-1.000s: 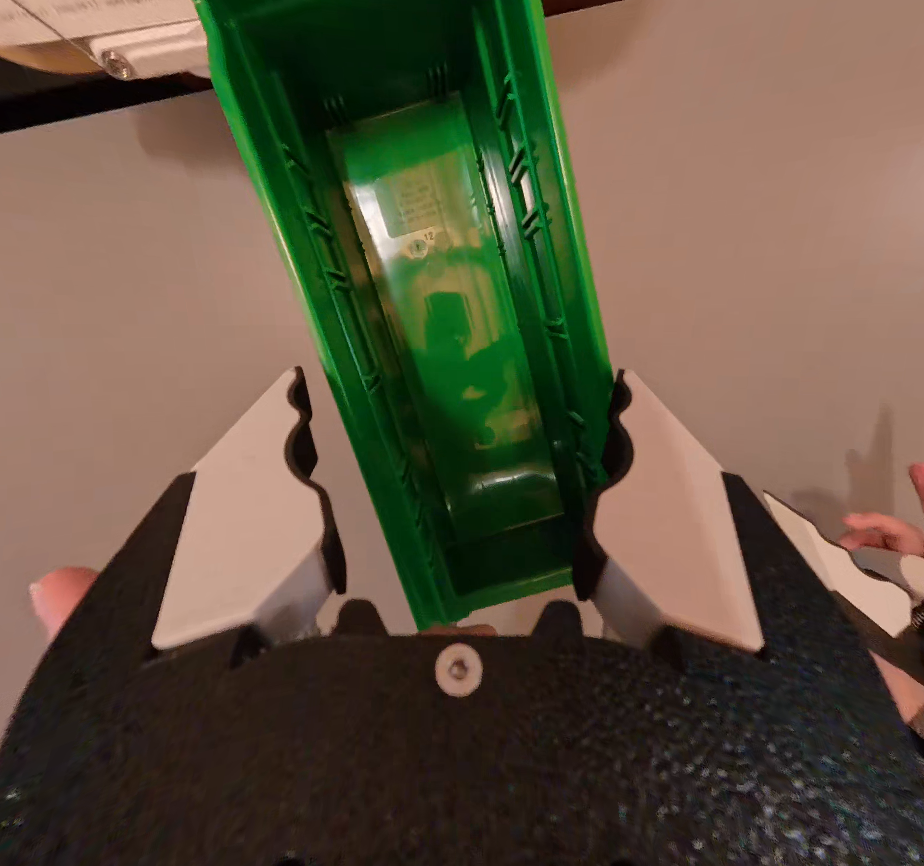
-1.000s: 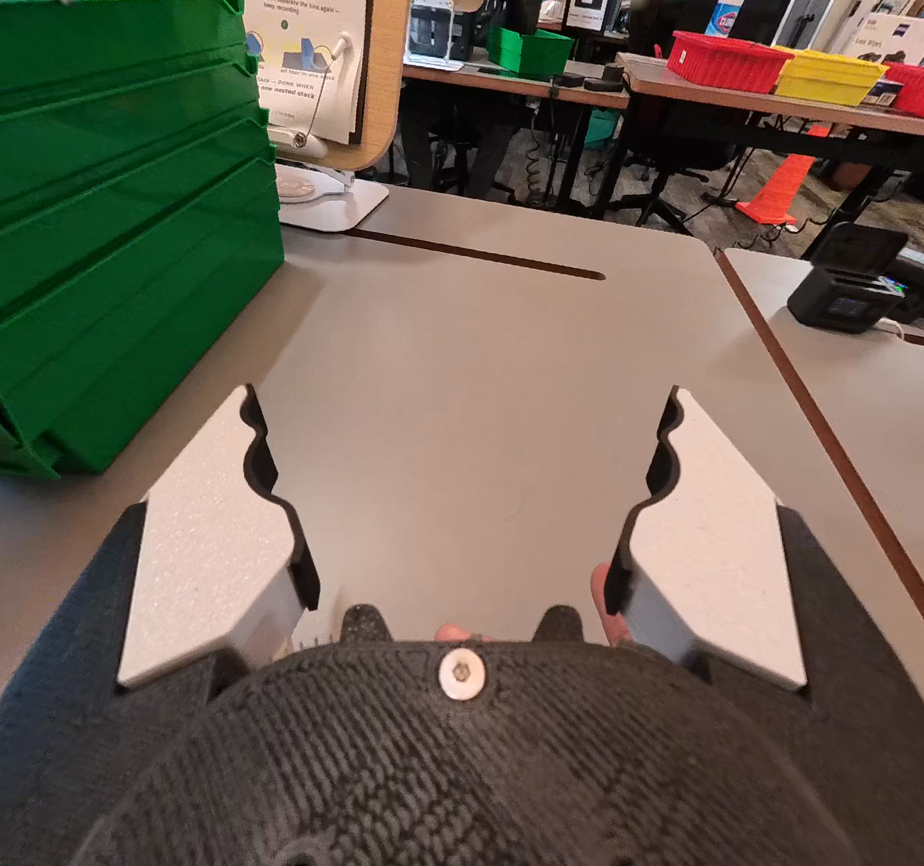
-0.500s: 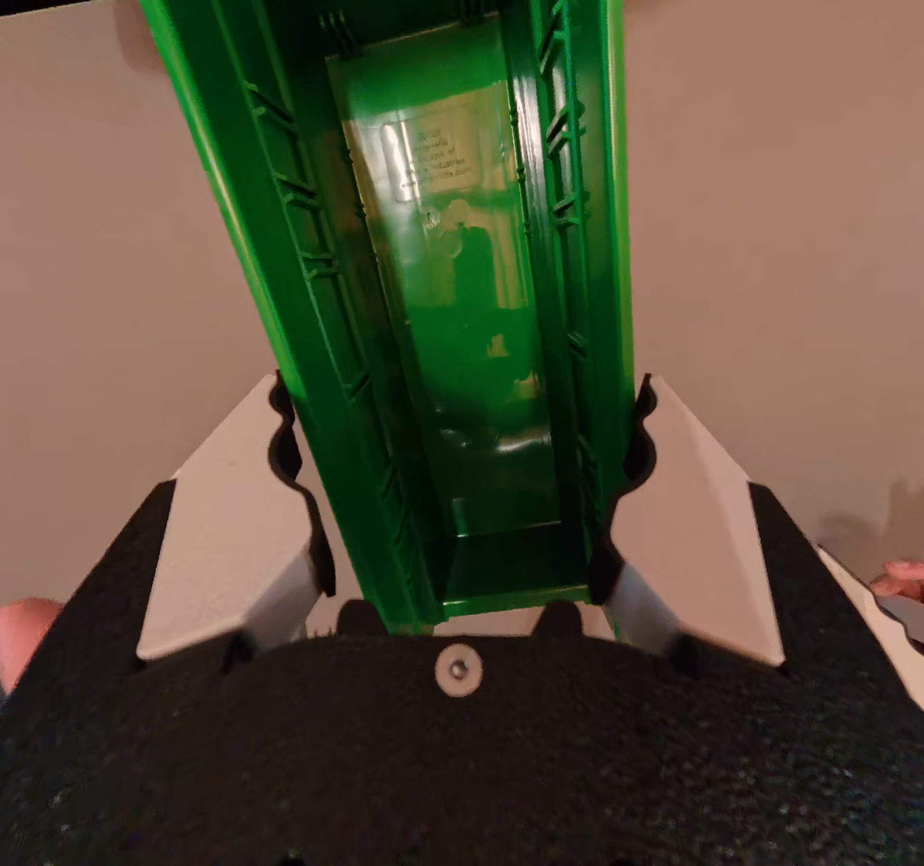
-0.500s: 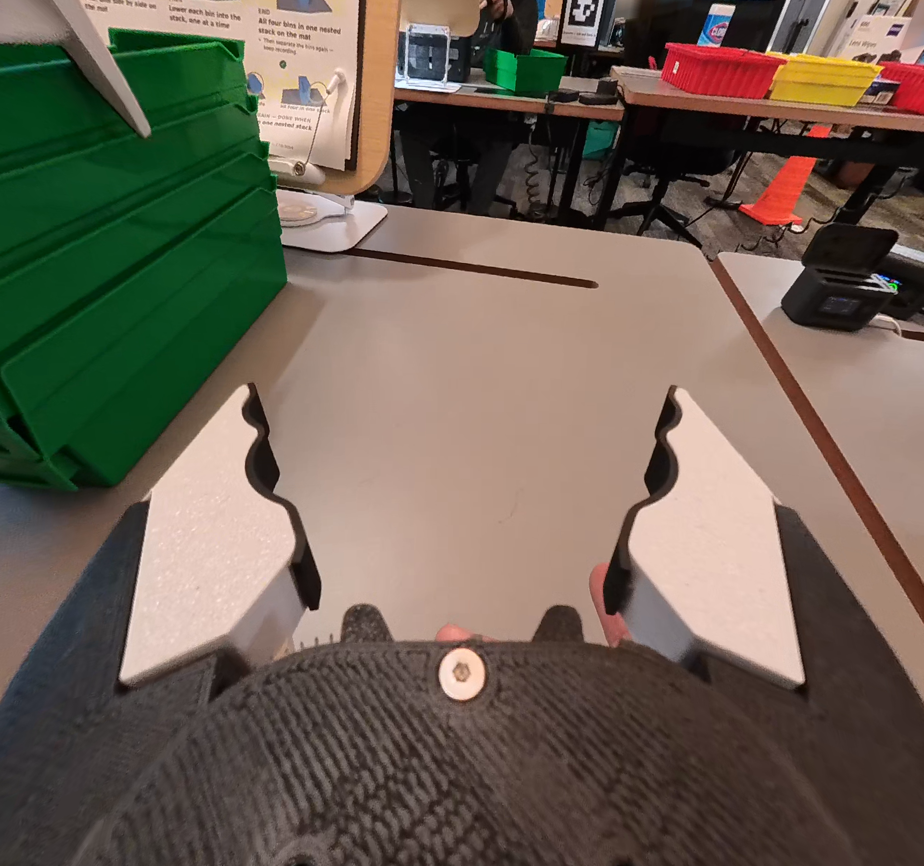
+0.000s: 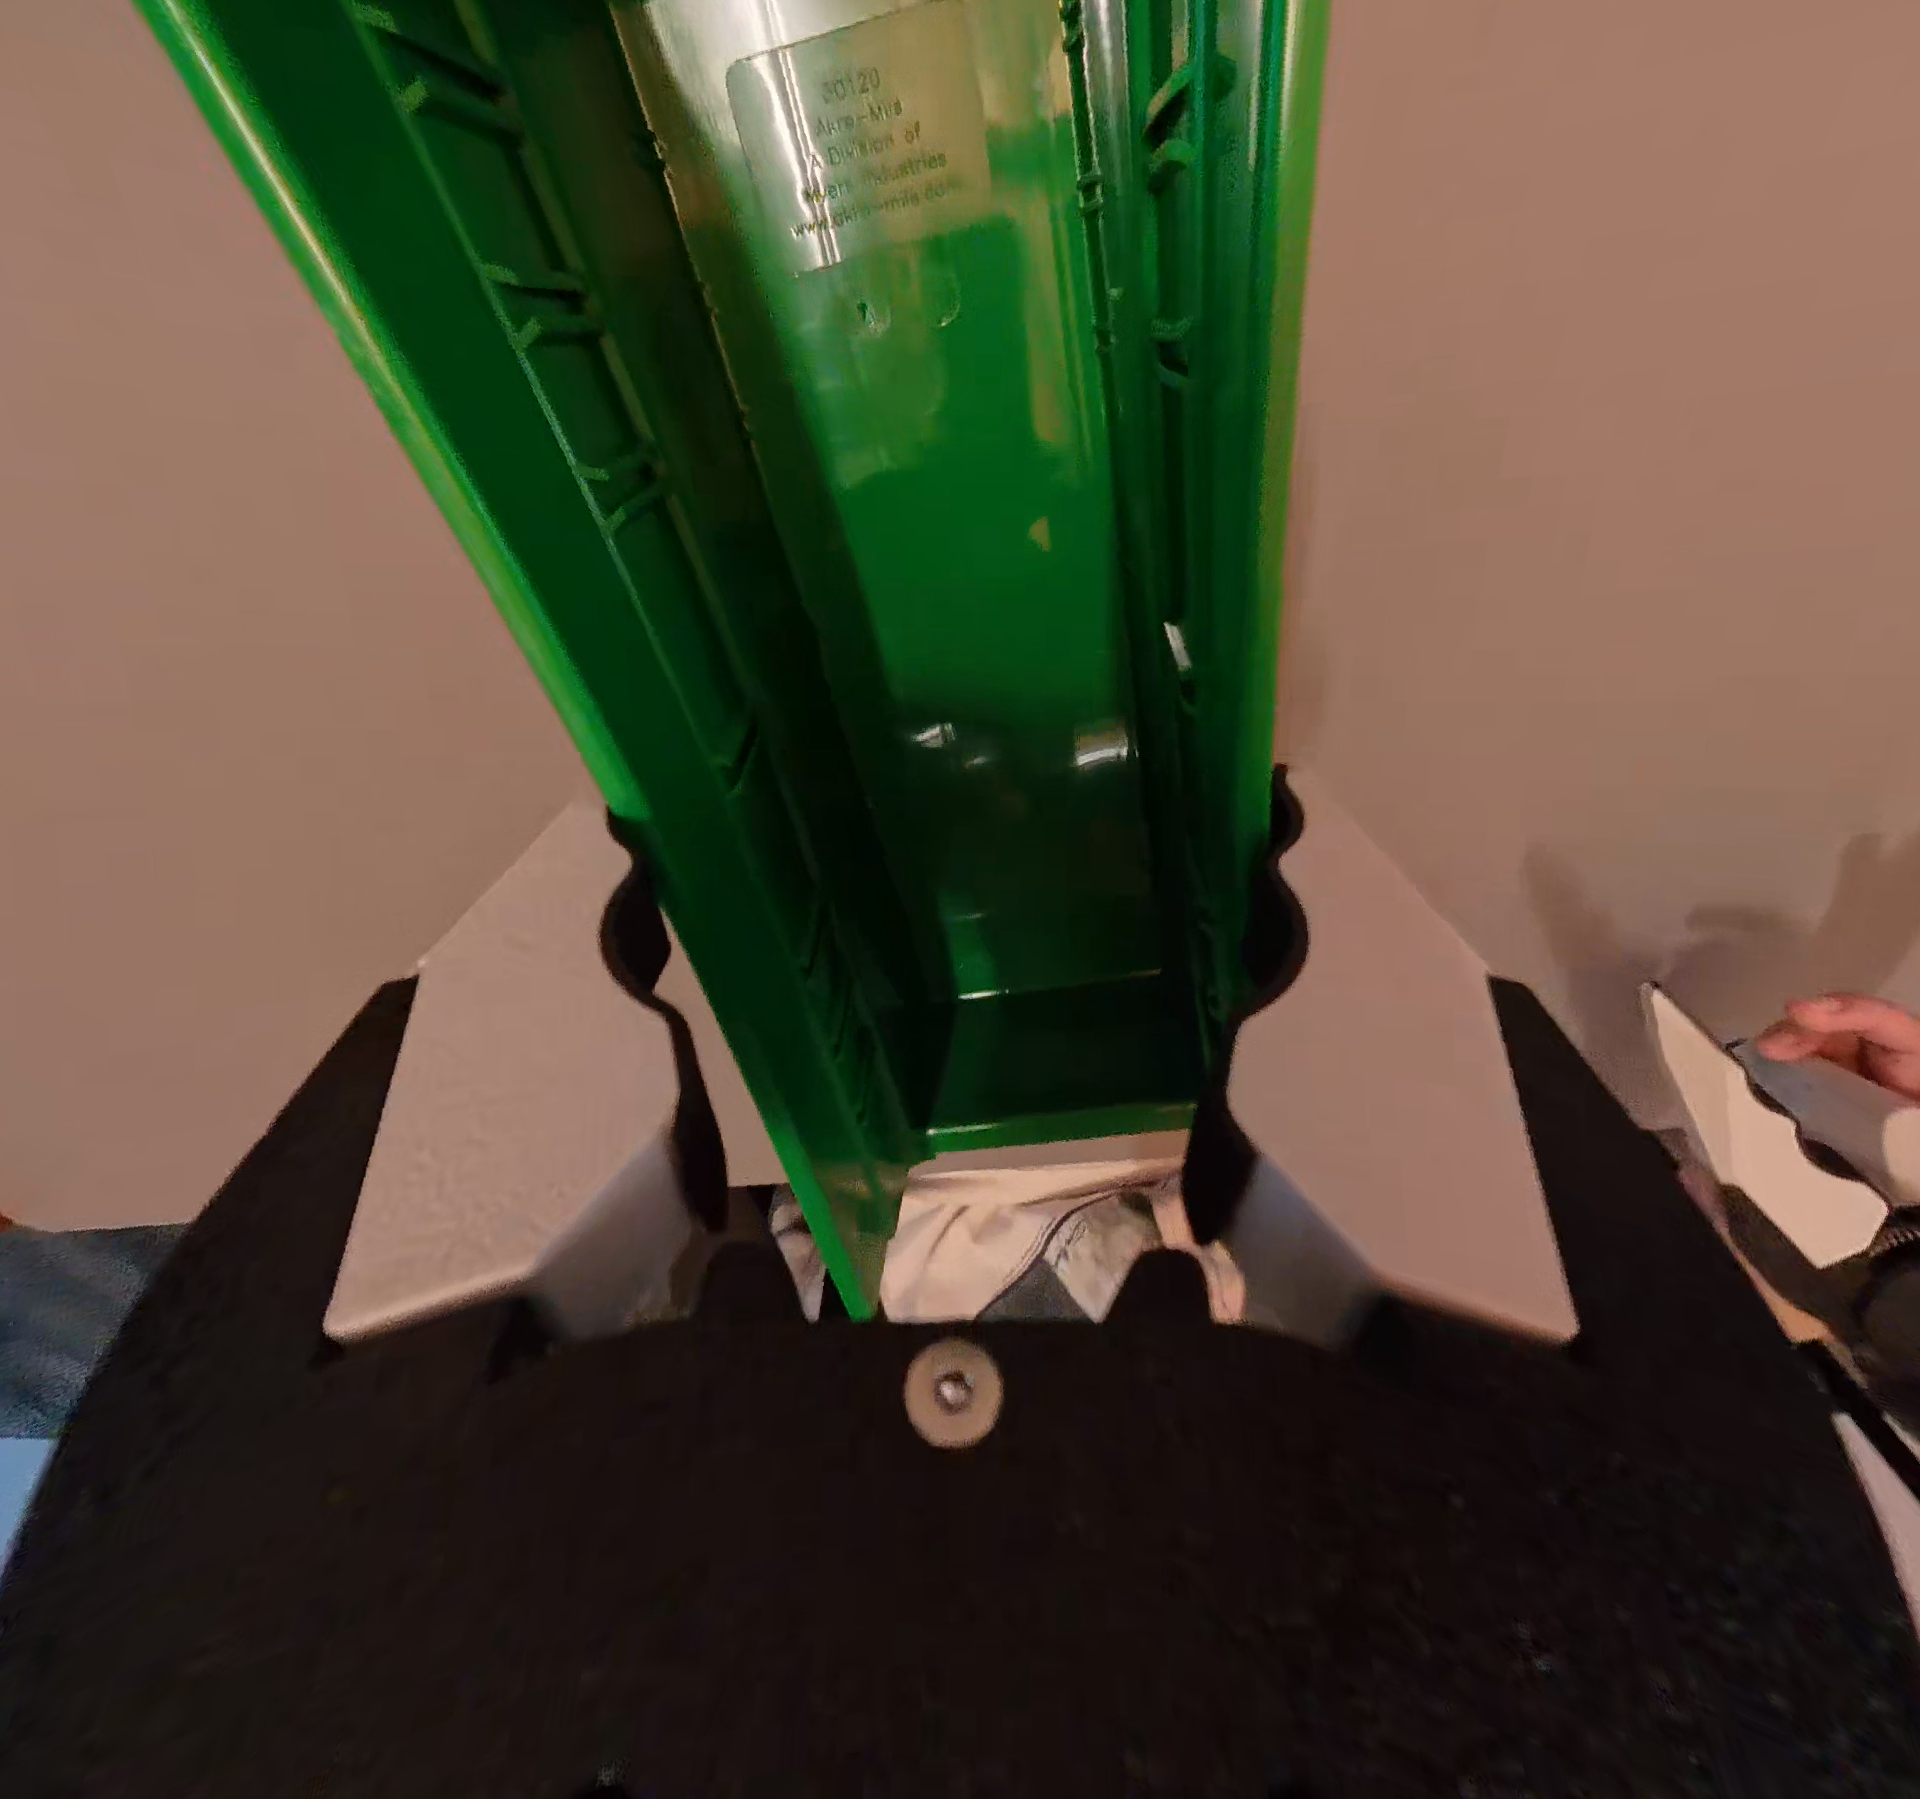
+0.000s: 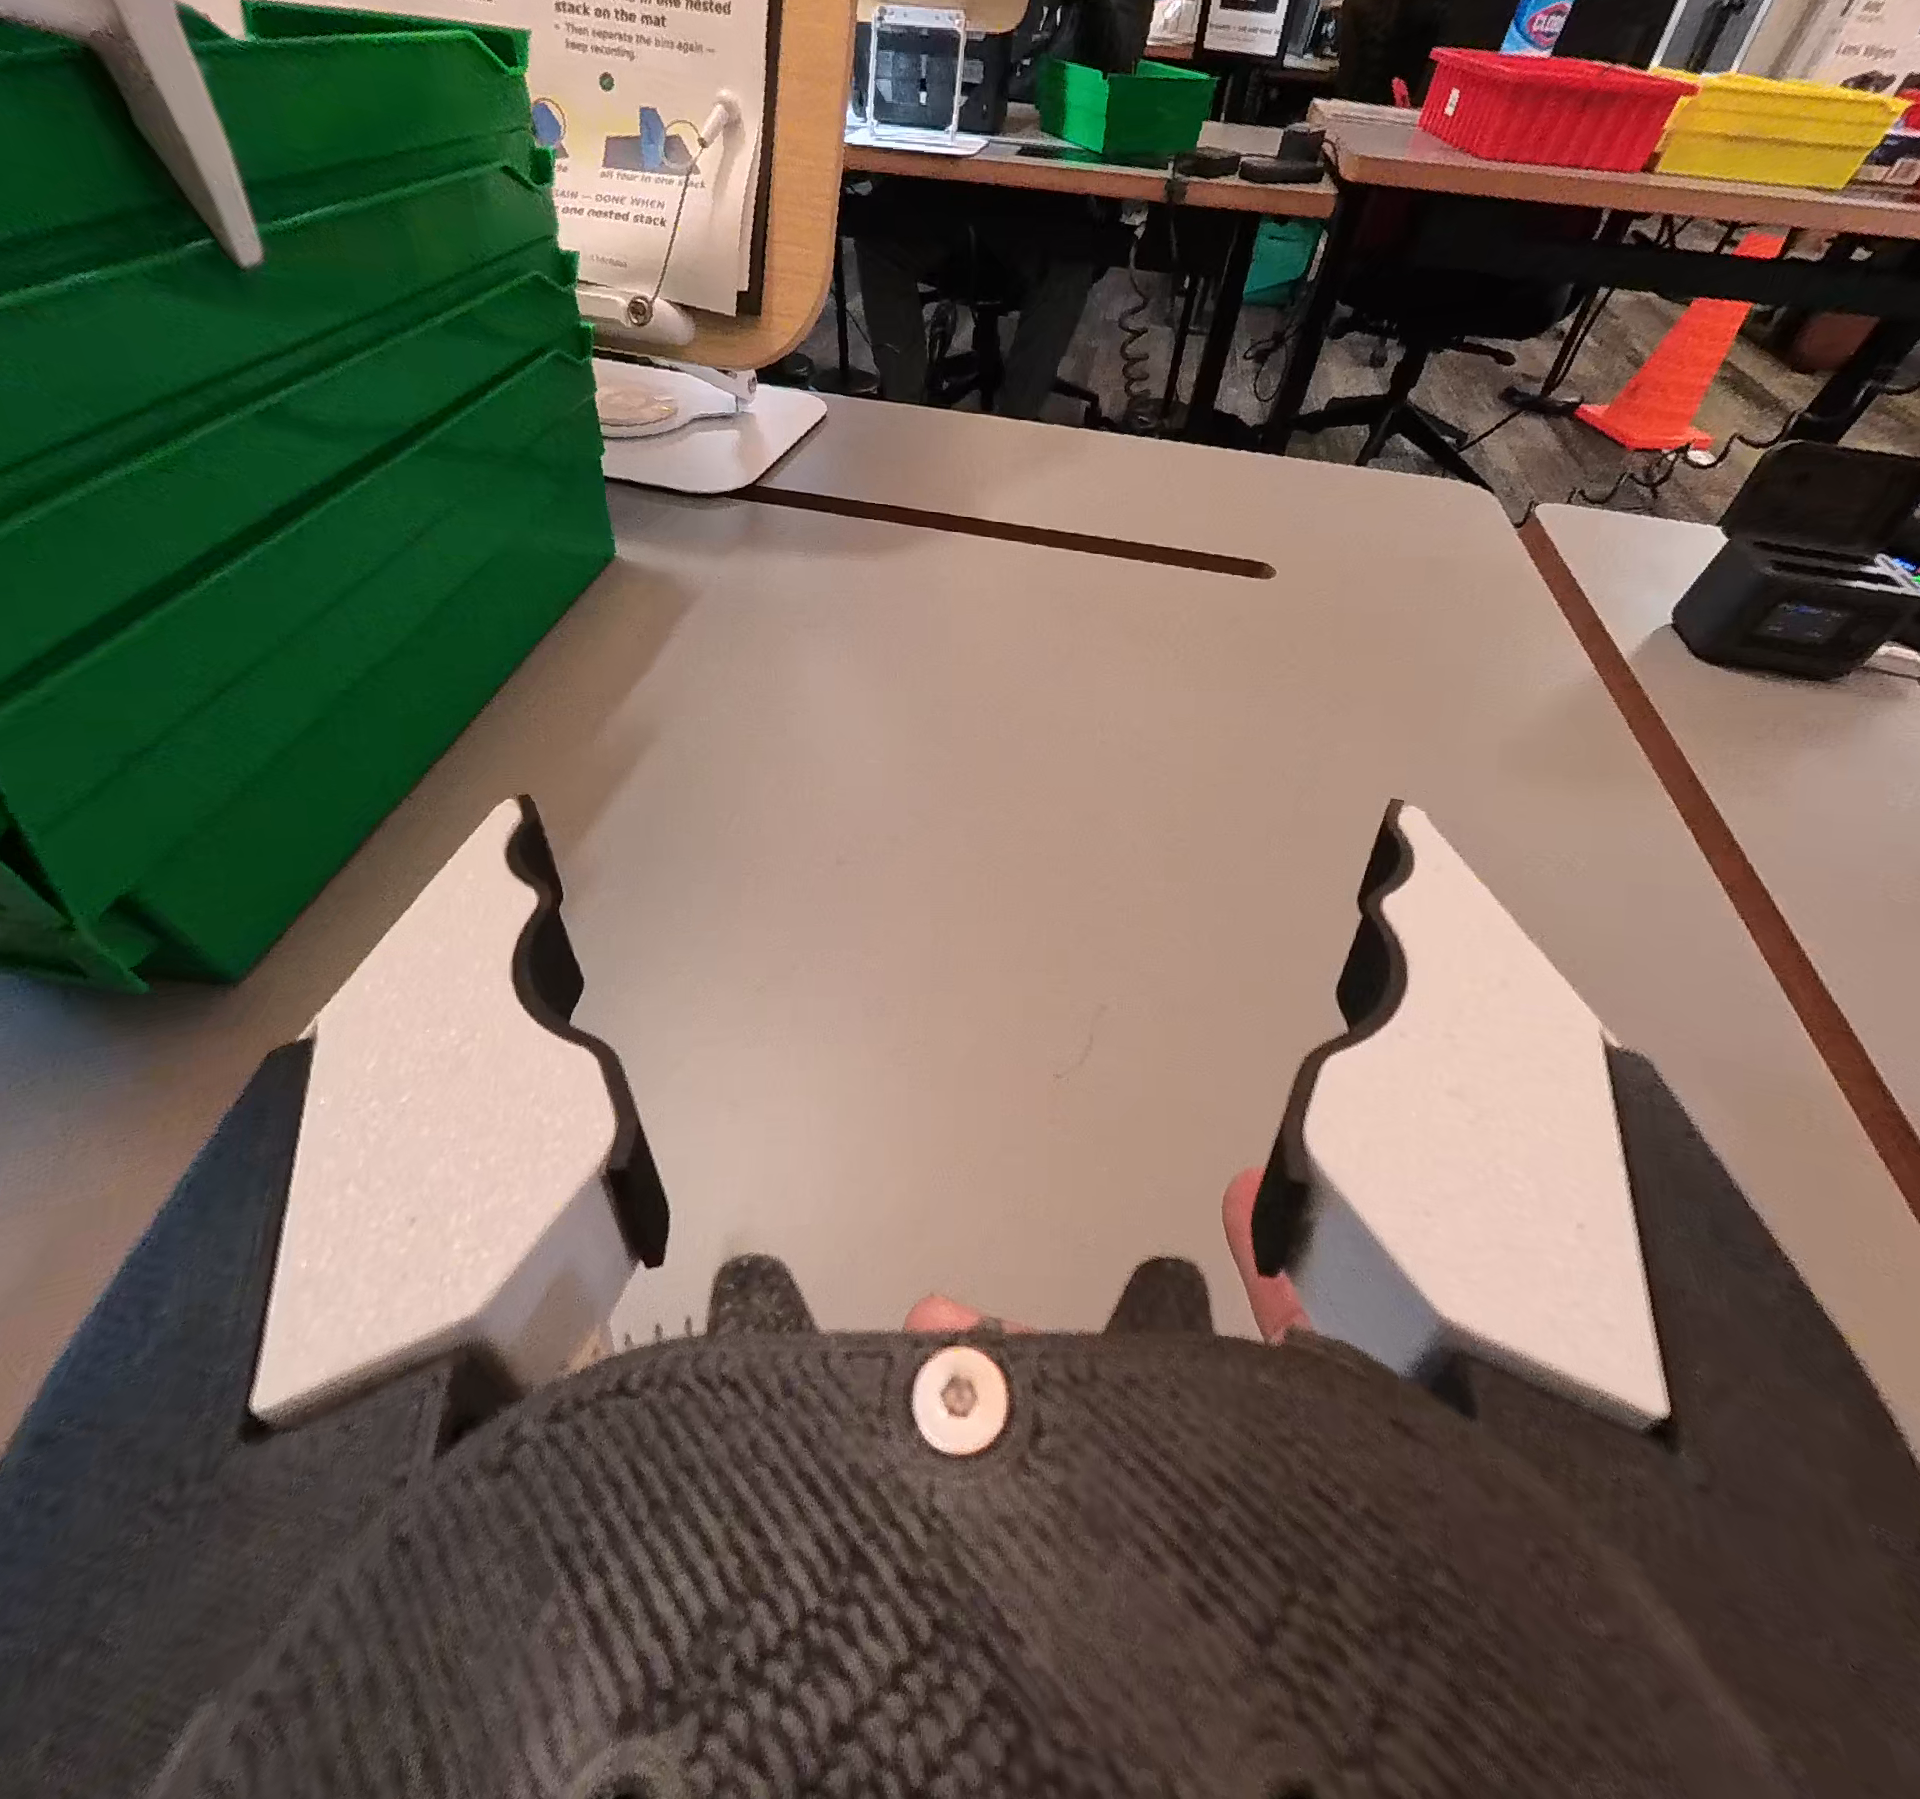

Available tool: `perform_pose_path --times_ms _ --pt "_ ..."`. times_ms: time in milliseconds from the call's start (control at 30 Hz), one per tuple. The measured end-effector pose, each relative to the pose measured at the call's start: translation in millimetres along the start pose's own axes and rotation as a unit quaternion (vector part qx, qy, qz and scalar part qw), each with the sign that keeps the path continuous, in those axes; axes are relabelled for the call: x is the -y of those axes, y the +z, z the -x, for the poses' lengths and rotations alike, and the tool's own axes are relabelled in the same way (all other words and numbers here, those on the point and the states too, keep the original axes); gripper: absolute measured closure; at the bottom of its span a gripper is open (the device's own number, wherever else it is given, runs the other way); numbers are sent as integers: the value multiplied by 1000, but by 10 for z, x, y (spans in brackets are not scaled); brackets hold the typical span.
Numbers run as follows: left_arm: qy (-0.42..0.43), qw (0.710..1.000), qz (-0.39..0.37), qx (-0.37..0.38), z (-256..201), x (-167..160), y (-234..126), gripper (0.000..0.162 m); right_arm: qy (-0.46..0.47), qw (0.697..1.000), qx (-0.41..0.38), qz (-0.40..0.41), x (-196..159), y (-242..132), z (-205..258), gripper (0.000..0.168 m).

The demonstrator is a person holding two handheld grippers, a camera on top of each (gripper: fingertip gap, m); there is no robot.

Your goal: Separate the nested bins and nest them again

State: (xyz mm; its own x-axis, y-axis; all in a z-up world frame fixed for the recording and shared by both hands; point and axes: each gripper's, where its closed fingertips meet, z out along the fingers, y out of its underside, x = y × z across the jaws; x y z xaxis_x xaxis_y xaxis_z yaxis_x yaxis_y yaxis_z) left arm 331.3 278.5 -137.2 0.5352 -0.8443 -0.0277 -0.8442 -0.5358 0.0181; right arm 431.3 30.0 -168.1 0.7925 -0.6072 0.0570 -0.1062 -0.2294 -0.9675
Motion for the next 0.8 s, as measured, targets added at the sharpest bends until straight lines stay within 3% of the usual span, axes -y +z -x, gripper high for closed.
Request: perform_pose_path --times_ms 200,567,800 --pt "15 1000 13 4 31 -4 -18 58 2 1000 3 3 -15 2 -10 21" --pt "5 1000 19 -1 23 -3 -55 56 -4 1000 12 9 -47 26 36 22" --pt "1 1000 -8 -6 41 61 -403 67 -7 1000 14 12 -60 36 54 22"
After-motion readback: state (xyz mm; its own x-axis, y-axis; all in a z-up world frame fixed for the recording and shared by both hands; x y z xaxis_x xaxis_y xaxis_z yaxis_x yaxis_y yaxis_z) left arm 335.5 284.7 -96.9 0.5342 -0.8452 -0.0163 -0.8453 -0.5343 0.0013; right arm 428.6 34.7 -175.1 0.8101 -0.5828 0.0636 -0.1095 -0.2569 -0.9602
